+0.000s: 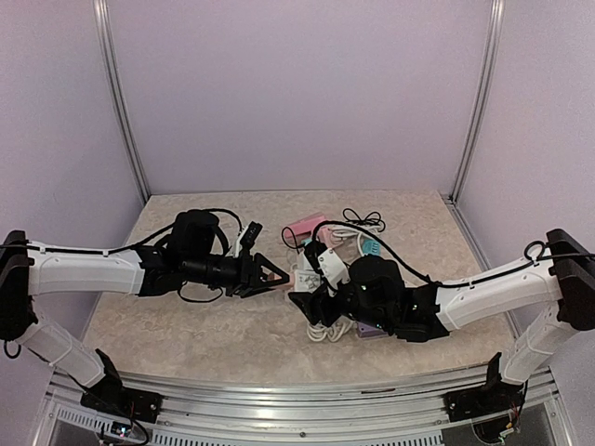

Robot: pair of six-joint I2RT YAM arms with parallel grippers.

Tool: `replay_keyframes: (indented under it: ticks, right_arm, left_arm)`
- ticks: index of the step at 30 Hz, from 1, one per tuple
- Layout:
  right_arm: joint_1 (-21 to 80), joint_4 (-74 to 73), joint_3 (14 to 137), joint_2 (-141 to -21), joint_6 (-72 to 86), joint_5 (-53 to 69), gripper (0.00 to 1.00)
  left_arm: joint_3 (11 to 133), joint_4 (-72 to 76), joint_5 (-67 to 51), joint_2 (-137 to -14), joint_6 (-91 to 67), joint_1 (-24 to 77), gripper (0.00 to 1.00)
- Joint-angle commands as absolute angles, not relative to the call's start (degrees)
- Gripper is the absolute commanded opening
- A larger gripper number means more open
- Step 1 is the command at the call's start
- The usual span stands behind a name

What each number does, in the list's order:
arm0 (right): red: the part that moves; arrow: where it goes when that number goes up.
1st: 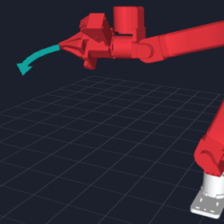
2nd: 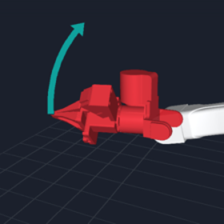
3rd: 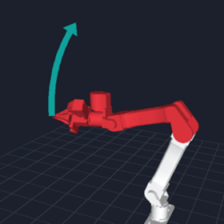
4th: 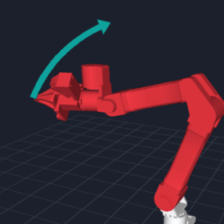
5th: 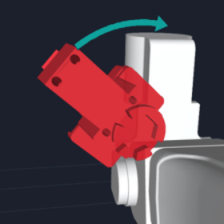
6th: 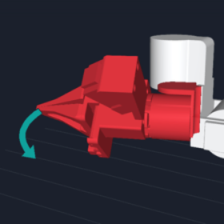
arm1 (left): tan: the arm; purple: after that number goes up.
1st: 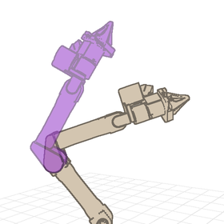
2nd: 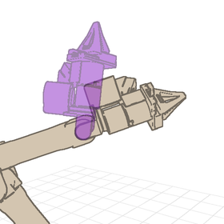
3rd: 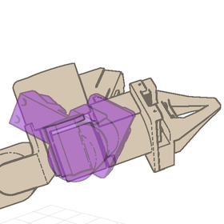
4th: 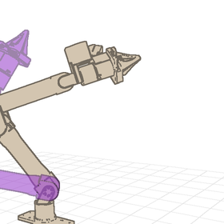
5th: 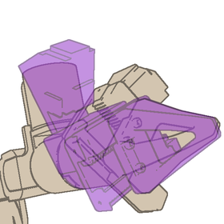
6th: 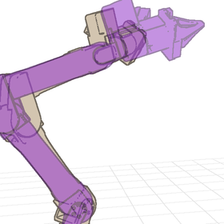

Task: Pull the plug off the socket
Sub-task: Remove the plug from the socket.

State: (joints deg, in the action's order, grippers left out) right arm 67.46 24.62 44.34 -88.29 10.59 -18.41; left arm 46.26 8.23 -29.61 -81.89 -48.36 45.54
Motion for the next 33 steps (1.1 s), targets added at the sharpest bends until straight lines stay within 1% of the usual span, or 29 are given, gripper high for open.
replay_keyframes:
  ticks: [1,6,15,24,28,33]
  right_arm:
    - [68.1,31.6,47.5,-85.8,10.6,-18.8,0.0]
    - [68.2,32.2,47.1,-85.8,10.8,-18.6,0.0]
    - [68.0,33.6,46.2,-85.4,11.3,-17.9,0.0]
    - [67.1,36.3,44.1,-84.1,13.6,-15.0,0.0]
    - [66.2,37.6,43.2,-83.6,14.7,-13.1,0.0]
    - [65.8,37.7,43.0,-83.4,14.9,-12.8,0.0]
  left_arm:
    - [47.3,8.3,-29.9,-82.5,-47.5,46.1,0.41]
    - [47.2,8.4,-30.0,-82.4,-47.4,46.0,0.32]
    - [46.4,10.3,-30.6,-82.3,-47.4,46.1,0.23]
    - [44.1,15.2,-32.6,-81.0,-48.3,45.7,0.2]
    - [42.1,18.8,-34.5,-80.4,-49.8,45.0,0.18]
    - [41.6,19.1,-34.7,-79.9,-49.9,44.7,0.17]
